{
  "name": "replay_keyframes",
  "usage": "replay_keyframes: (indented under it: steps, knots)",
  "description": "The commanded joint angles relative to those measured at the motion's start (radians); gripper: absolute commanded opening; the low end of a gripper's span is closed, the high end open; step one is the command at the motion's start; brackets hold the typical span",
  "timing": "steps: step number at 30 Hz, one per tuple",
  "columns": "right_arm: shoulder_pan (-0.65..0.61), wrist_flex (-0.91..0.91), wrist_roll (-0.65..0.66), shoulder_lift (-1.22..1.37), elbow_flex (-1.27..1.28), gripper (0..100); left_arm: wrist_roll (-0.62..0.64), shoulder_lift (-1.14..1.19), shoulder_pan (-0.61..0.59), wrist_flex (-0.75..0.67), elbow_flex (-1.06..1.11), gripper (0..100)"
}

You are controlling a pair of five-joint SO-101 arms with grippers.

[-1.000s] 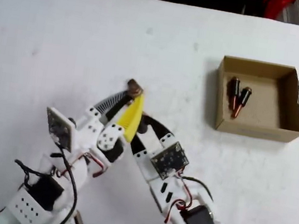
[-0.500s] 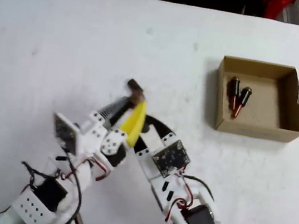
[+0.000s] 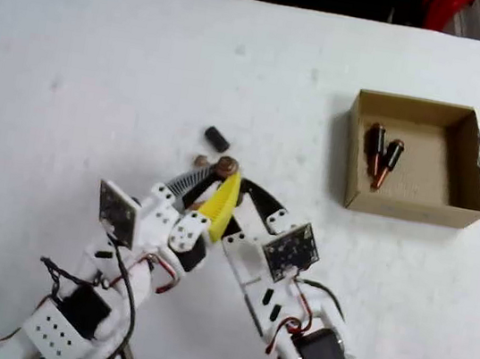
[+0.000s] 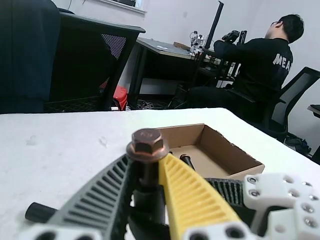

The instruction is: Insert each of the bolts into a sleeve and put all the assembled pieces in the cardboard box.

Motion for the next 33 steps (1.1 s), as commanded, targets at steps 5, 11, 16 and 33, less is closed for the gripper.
replay_keyframes:
  steps: [5, 11, 16, 33]
  knots:
    - [0.031, -0.028, 0.015, -0.013, 0.006, 1.6, 0.008, -0.012, -0.007, 0.058, -0.012, 20]
    - [0.036, -0.027, 0.015, -0.012, 0.006, 1.6, 0.002, -0.012, -0.036, 0.055, -0.025, 22]
    - [0.039, -0.027, 0.015, -0.01, 0.006, 1.6, 0.002, -0.012, -0.107, 0.058, -0.072, 22]
    - [0.084, 0.087, 0.014, -0.012, 0.006, 1.6, -0.17, -0.012, -0.331, 0.509, -0.233, 4]
